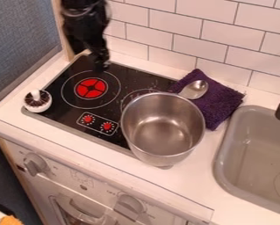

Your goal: Put the blue spoon on the left side of the burner

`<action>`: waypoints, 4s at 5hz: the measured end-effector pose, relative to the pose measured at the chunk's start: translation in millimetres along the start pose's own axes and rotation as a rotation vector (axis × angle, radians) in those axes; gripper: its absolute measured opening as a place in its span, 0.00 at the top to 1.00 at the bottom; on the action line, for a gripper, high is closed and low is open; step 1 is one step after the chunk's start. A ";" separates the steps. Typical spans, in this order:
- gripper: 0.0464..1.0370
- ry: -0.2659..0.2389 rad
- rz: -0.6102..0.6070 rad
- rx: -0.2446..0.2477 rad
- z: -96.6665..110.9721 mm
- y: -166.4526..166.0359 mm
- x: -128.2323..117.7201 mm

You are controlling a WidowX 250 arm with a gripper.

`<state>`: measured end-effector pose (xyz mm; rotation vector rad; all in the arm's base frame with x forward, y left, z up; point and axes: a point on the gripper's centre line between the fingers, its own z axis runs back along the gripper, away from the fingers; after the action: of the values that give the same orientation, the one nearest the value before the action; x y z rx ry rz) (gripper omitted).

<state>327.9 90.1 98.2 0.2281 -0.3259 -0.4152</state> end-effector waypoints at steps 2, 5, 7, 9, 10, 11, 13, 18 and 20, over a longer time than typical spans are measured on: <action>0.04 -0.068 -0.137 -0.086 -14.6 -43.2 62.7; 0.04 -0.111 -0.290 -0.164 -28.5 -110.7 135.5; 0.04 -0.072 -0.330 -0.205 -51.0 -128.6 133.4; 0.04 -0.034 -0.340 -0.212 -64.7 -131.4 126.4; 0.04 -0.007 -0.339 -0.226 -76.9 -130.1 119.3; 0.09 -0.006 -0.338 -0.220 -76.7 -128.5 119.2; 0.47 0.005 -0.334 -0.205 -80.5 -127.4 113.5; 0.47 -0.076 -0.240 -0.092 -16.9 -81.5 104.5; 0.47 -0.070 -0.131 -0.036 3.7 -48.3 72.6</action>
<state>372.1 15.4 107.0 0.2009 -0.3728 -0.5588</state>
